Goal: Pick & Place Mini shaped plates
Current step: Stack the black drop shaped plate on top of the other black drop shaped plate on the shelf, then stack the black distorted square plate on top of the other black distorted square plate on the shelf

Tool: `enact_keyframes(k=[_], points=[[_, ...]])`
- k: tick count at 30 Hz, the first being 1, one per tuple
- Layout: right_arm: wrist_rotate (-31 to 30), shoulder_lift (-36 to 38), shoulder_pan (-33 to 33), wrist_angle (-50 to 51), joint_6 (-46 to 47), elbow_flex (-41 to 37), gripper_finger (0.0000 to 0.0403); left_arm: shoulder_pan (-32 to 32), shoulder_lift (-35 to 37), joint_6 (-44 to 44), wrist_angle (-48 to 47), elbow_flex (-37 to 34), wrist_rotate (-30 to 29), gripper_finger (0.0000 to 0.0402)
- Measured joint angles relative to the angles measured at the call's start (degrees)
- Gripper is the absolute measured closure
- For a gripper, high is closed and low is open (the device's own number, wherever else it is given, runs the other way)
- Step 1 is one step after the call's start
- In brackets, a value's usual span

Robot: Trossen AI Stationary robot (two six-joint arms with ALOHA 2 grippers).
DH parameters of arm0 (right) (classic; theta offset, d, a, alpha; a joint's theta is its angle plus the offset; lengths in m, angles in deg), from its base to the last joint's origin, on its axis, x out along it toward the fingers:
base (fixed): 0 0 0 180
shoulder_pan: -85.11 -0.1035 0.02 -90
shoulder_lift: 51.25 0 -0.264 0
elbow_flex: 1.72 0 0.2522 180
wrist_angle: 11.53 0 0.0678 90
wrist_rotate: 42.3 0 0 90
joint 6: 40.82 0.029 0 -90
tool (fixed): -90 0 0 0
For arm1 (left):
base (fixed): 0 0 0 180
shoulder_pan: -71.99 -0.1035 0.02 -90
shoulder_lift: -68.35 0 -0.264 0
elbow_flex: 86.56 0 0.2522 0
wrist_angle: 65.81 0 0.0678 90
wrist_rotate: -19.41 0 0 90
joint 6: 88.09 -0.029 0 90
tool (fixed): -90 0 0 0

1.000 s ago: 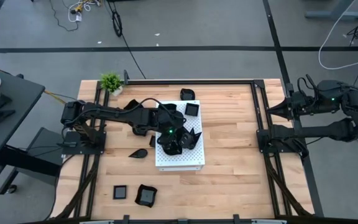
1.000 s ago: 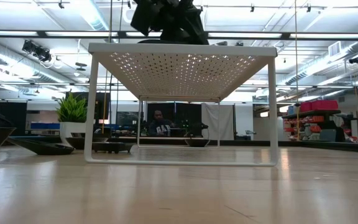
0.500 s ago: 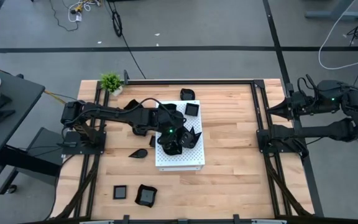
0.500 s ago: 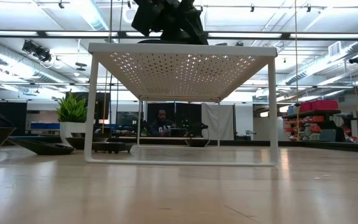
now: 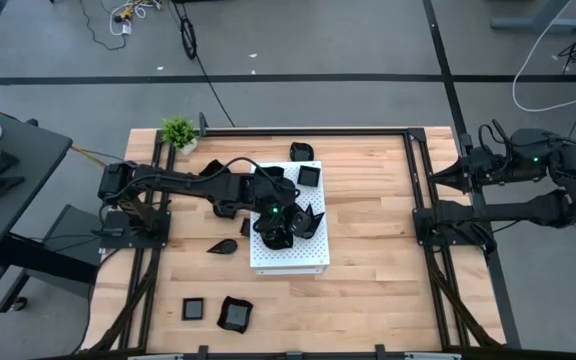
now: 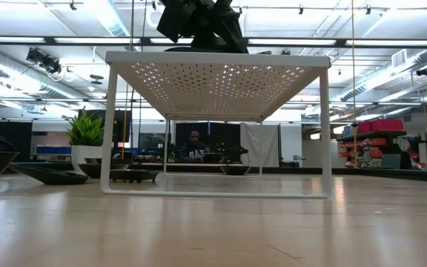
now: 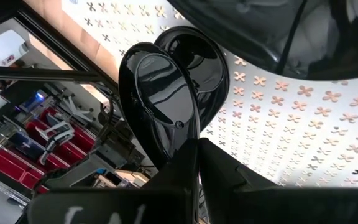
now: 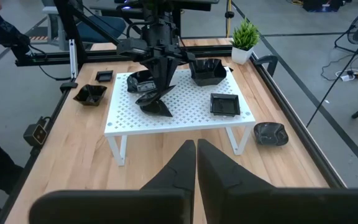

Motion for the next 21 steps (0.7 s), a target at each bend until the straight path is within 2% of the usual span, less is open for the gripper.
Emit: enact_keyframes(k=[5,15,21], points=[[0.00,0.00,0.00,0.00,-0.01,0.02,0.0381,0.02,-0.02,0.02,-0.01,0.00,0.00,0.0374],[0.00,0.00,0.01,-0.02,-0.01,0.00,0.0381,0.00,-0.02,0.00,0.30,0.00,-0.01,0.0310],[0.00,0.00,0.02,-0.01,-0.01,0.01,0.0381,0.00,-0.02,0.02,0.95,0.00,-0.02,0.0299]])
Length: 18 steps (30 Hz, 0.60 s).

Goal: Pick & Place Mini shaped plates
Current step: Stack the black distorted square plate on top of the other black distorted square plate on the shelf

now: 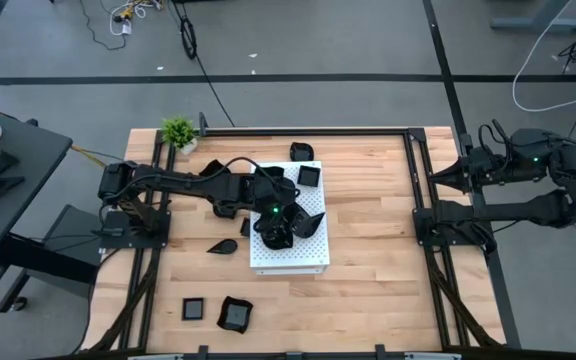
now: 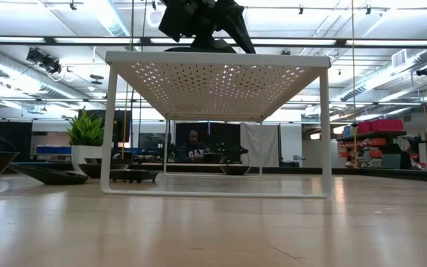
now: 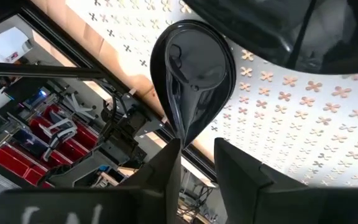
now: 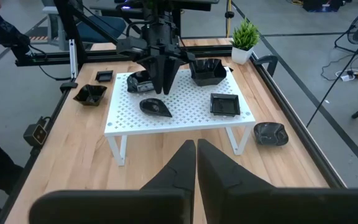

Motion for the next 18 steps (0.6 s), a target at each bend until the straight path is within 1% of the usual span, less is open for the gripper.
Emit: enact_keyframes(k=[3,8,12,18], points=[[0.00,0.00,-0.01,0.00,-0.01,0.01,0.0381,0.00,0.00,0.07,0.03,-0.02,0.02,0.0298],[0.00,0.00,-0.01,-0.01,-0.01,0.00,0.0381,-0.05,0.00,3.15,1.82,-0.04,-0.10,0.0298],[0.00,0.00,-0.01,0.01,-0.01,0.00,0.0381,-0.05,0.27,10.24,3.89,-0.04,-0.30,0.0298],[0.00,0.00,-0.02,0.01,0.01,0.01,0.0381,-0.02,2.81,21.35,5.49,-0.04,-4.21,0.0298]])
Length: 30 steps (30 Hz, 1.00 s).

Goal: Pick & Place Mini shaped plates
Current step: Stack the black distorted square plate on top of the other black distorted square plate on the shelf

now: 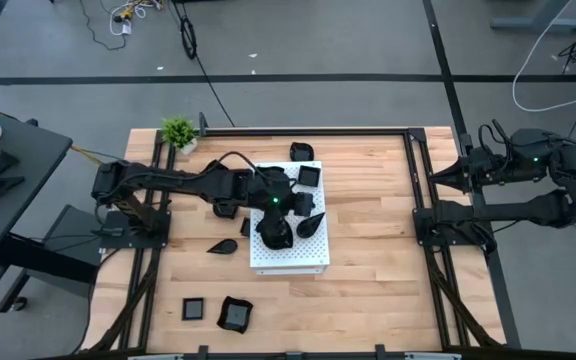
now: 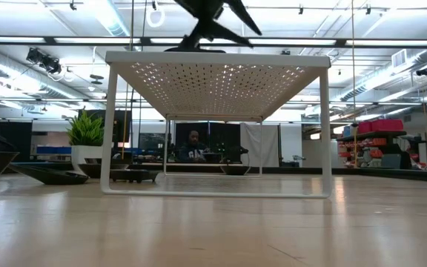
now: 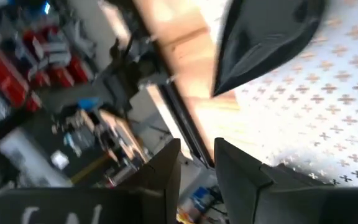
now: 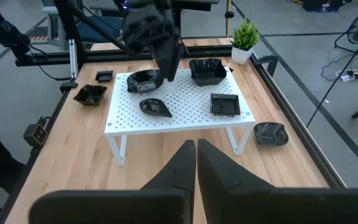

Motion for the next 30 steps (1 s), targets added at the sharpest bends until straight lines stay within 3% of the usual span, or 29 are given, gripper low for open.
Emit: enact_keyframes(k=[11,17,30], points=[[0.01,-0.02,0.01,-0.02,0.00,-0.02,0.0381,-0.35,6.88,26.04,0.48,0.07,-1.01,0.0298],[0.00,-0.02,0.00,-0.02,0.00,0.00,0.0381,-2.40,9.31,47.31,0.59,0.00,-2.73,0.0298],[0.00,-0.02,0.02,-0.01,-0.01,-0.01,0.0381,-8.51,15.37,70.28,-6.68,0.01,-13.22,0.0298]])
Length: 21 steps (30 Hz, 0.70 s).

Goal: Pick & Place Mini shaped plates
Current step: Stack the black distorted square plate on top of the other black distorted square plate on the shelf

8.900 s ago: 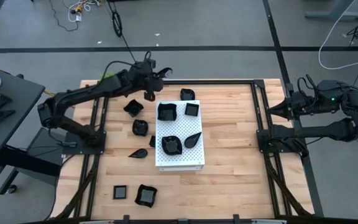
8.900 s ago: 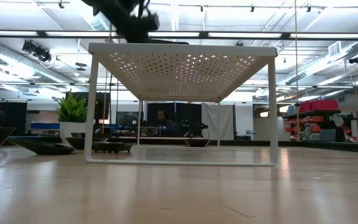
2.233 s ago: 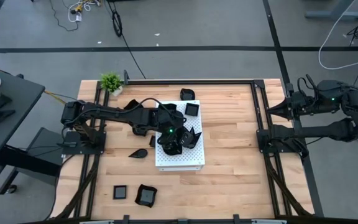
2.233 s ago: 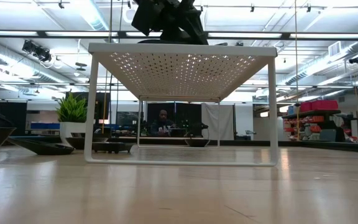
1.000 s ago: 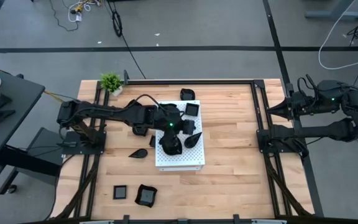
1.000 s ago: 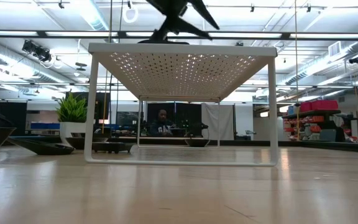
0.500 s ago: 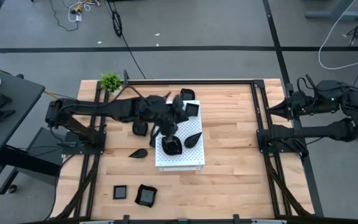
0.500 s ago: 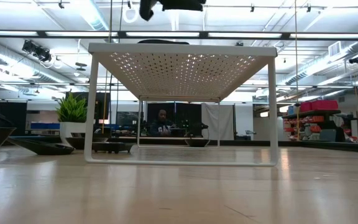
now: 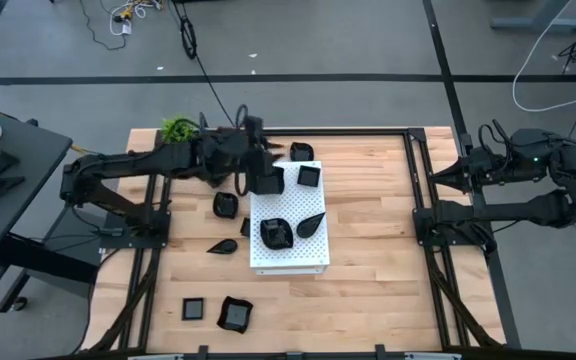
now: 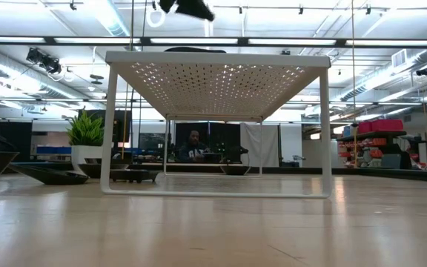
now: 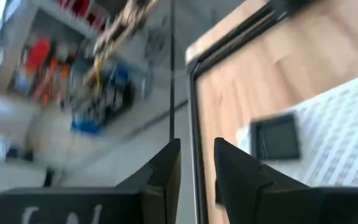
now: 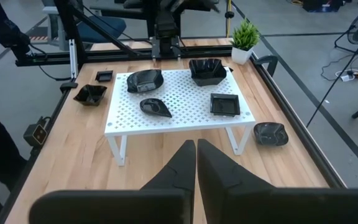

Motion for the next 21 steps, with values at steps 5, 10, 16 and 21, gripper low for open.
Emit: enact_keyframes(k=[5,10,16,21], points=[[0.00,0.00,0.00,0.01,0.01,-0.01,0.0381,-4.18,3.23,9.28,-7.98,-0.01,0.64,0.0298],[0.01,0.00,-0.01,-0.01,0.01,0.00,0.0381,-7.99,6.15,14.50,-16.24,-0.01,3.85,0.0298],[0.00,0.00,0.00,0.00,0.00,0.01,0.0381,-11.84,8.83,20.82,-23.37,0.01,4.00,0.0298],[0.01,0.00,-0.01,-0.01,0.01,0.01,0.0381,-16.73,9.70,23.42,-28.74,0.01,3.92,0.0298]])
